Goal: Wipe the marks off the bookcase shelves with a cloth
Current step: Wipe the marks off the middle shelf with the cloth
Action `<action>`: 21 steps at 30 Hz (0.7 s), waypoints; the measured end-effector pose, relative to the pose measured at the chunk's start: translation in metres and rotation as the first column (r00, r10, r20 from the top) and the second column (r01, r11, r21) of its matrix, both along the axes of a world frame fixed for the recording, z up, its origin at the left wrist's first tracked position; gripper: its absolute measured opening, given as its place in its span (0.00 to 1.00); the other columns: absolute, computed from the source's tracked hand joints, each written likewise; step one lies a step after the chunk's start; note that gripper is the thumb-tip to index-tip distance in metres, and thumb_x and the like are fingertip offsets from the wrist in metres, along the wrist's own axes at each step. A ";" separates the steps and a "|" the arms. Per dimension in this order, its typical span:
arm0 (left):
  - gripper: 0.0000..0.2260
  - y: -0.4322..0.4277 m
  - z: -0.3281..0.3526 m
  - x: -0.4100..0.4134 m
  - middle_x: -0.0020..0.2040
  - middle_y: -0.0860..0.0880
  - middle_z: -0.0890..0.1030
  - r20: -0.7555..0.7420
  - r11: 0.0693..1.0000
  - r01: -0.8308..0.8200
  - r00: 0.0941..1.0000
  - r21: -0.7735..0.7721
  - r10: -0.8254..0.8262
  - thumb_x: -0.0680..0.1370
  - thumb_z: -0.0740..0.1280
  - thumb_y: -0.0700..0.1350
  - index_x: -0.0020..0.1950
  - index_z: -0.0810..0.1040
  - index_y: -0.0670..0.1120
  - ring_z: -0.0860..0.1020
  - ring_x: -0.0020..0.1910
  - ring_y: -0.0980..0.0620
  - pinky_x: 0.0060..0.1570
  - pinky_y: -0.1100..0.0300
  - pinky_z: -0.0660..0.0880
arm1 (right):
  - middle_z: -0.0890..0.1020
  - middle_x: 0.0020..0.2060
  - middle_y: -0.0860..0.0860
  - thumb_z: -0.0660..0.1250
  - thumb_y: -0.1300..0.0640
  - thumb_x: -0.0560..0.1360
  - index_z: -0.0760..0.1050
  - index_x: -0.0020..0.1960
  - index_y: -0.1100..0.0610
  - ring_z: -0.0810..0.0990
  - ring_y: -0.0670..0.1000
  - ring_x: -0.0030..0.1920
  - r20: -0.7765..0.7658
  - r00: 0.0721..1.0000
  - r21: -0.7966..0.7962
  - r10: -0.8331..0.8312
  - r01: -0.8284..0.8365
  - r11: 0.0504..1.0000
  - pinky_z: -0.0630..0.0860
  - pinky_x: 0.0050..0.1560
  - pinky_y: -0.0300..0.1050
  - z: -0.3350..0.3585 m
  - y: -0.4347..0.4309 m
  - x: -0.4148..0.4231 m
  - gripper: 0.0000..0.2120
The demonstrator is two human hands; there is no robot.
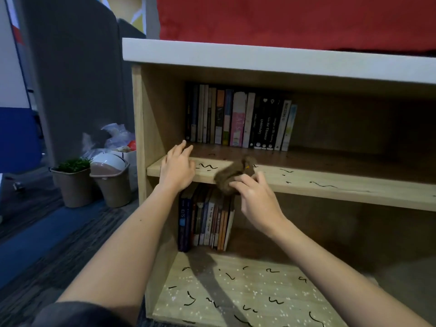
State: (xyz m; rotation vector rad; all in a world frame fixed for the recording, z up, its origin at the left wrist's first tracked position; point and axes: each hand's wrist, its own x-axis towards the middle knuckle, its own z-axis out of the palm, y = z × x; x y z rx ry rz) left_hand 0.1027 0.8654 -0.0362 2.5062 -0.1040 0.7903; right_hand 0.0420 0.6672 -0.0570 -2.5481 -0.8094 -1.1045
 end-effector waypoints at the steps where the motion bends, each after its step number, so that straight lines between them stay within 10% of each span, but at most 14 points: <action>1: 0.21 -0.002 0.000 0.004 0.76 0.49 0.56 -0.002 1.000 -0.001 1.000 0.003 0.001 0.81 0.56 0.46 0.74 0.60 0.47 0.53 0.75 0.48 0.72 0.47 0.52 | 0.81 0.49 0.54 0.68 0.72 0.68 0.79 0.54 0.61 0.73 0.56 0.46 -0.021 0.999 0.010 0.037 -0.037 0.999 0.77 0.46 0.51 0.005 -0.002 -0.002 0.16; 5: 0.20 -0.002 0.007 0.019 0.76 0.48 0.58 0.007 0.999 -0.055 0.998 0.000 0.055 0.82 0.54 0.49 0.74 0.62 0.47 0.54 0.75 0.48 0.71 0.46 0.52 | 0.80 0.50 0.54 0.66 0.70 0.72 0.78 0.56 0.61 0.71 0.54 0.48 0.095 0.992 0.124 0.085 -0.097 0.988 0.70 0.49 0.43 0.039 -0.005 0.005 0.14; 15: 0.20 0.013 0.010 0.032 0.75 0.48 0.61 0.201 0.980 -0.113 0.969 -0.163 0.146 0.82 0.52 0.51 0.73 0.62 0.47 0.52 0.75 0.51 0.72 0.51 0.50 | 0.74 0.57 0.63 0.58 0.62 0.78 0.69 0.62 0.64 0.70 0.63 0.61 -0.435 0.857 0.075 -0.275 0.339 0.938 0.72 0.57 0.53 0.103 0.001 0.181 0.14; 21: 0.21 0.017 0.007 0.039 0.75 0.49 0.61 0.198 0.973 -0.160 0.961 -0.166 0.192 0.82 0.53 0.50 0.74 0.61 0.47 0.51 0.75 0.52 0.72 0.53 0.49 | 0.77 0.52 0.65 0.58 0.65 0.76 0.70 0.60 0.67 0.77 0.63 0.53 -0.345 0.926 -0.104 -0.151 0.123 0.987 0.73 0.50 0.50 0.100 0.048 0.235 0.13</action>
